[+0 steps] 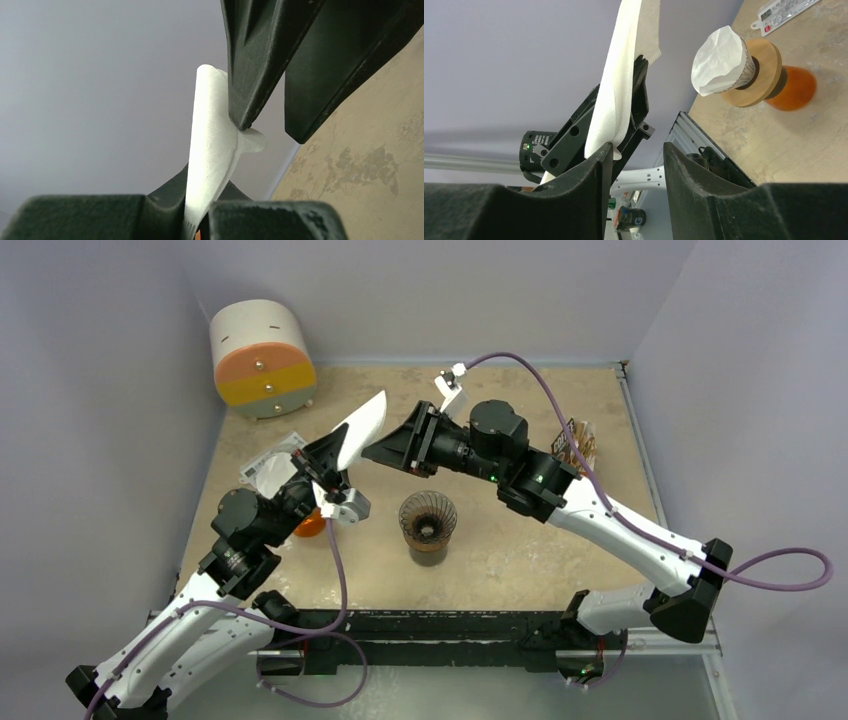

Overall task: Place the coffee filter in the dripper
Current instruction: Place the coffee filter in the coffee dripper.

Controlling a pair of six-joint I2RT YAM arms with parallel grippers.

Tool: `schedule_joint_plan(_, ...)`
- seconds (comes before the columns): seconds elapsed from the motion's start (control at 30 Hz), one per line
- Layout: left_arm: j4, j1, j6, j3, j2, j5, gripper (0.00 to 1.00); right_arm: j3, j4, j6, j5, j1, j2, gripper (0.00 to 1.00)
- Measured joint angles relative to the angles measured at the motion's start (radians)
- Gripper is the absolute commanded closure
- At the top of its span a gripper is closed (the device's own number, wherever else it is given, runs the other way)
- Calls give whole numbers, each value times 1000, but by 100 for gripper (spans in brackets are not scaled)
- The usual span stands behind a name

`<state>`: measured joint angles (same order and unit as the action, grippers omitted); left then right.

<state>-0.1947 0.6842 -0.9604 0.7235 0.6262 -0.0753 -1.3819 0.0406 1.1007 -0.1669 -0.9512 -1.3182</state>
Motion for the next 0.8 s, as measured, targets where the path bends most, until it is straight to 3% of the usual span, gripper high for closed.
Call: schedule_joint_plan(0.8,0,0,1,0,6,5,100,0,-71,6,18,-4,28,53)
